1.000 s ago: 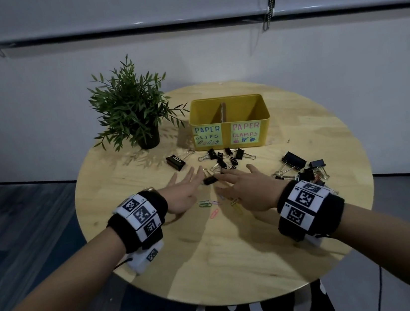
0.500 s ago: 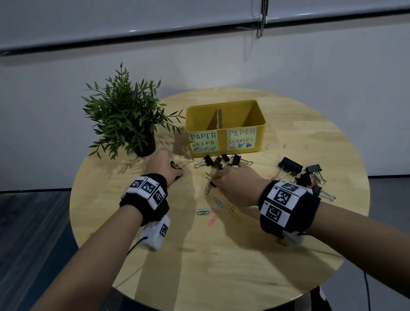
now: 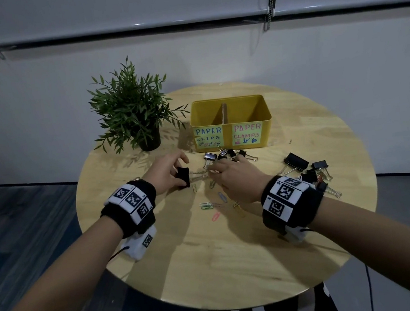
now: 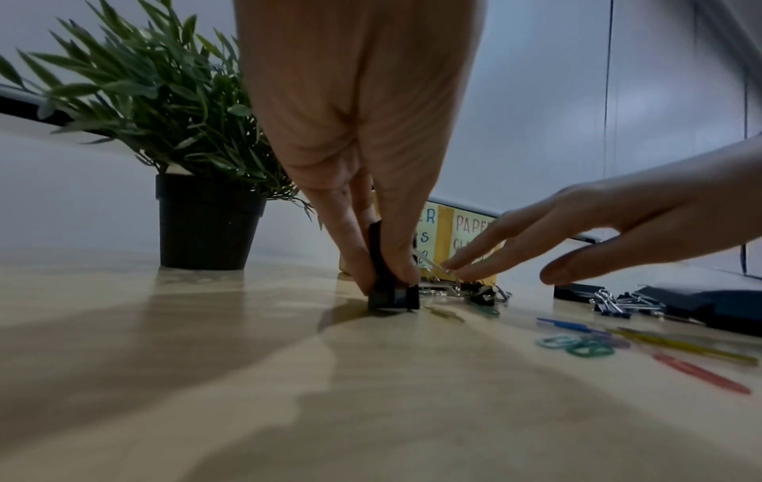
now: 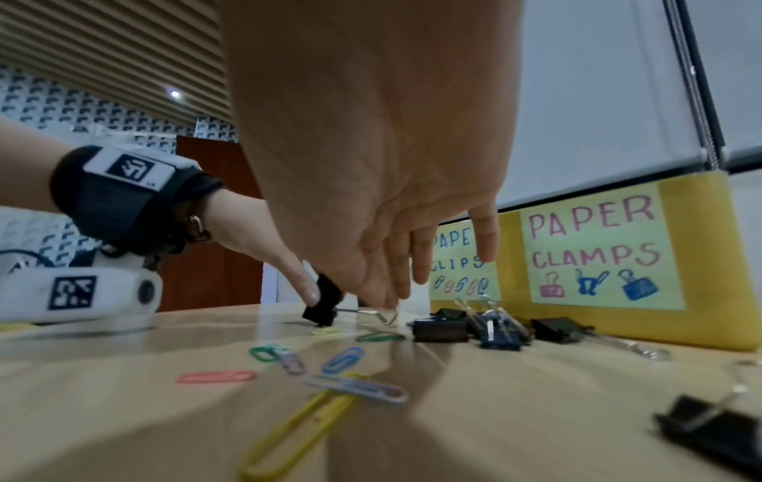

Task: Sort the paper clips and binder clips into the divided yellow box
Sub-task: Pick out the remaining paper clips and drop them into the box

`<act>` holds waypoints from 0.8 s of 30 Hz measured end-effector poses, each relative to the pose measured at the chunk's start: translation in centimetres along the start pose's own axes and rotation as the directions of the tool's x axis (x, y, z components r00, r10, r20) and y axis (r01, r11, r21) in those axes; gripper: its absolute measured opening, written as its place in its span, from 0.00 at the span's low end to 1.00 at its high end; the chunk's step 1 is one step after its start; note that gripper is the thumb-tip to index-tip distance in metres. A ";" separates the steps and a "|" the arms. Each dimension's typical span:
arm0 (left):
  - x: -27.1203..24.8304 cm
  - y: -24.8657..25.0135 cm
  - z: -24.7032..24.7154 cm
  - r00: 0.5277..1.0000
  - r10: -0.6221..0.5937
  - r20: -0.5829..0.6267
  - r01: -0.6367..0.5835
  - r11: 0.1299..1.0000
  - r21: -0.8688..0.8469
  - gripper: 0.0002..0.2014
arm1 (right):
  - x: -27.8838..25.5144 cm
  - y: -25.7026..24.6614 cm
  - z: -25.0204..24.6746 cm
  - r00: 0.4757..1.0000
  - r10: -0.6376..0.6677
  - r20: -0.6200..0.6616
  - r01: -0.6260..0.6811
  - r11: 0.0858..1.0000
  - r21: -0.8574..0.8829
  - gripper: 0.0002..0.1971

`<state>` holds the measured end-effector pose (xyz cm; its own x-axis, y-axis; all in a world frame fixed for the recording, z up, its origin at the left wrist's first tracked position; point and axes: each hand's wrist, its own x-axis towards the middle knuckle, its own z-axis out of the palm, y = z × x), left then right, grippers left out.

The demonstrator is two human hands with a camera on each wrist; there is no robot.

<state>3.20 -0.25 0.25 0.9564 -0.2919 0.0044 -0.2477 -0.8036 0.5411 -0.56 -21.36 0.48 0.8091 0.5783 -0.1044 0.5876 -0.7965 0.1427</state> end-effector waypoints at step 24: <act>-4.1 4.1 2.4 0.917 -0.046 0.396 -0.112 0.924 0.366 0.29 | -6.5 1.9 1.5 0.935 -0.167 0.312 0.102 0.972 0.214 0.29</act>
<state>-2.12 -3.53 0.43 0.8275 -0.4362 -0.3535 -0.3920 -0.8996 0.1922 -4.69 -26.85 -0.06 0.6581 0.6187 -0.4290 0.6536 -0.7523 -0.0824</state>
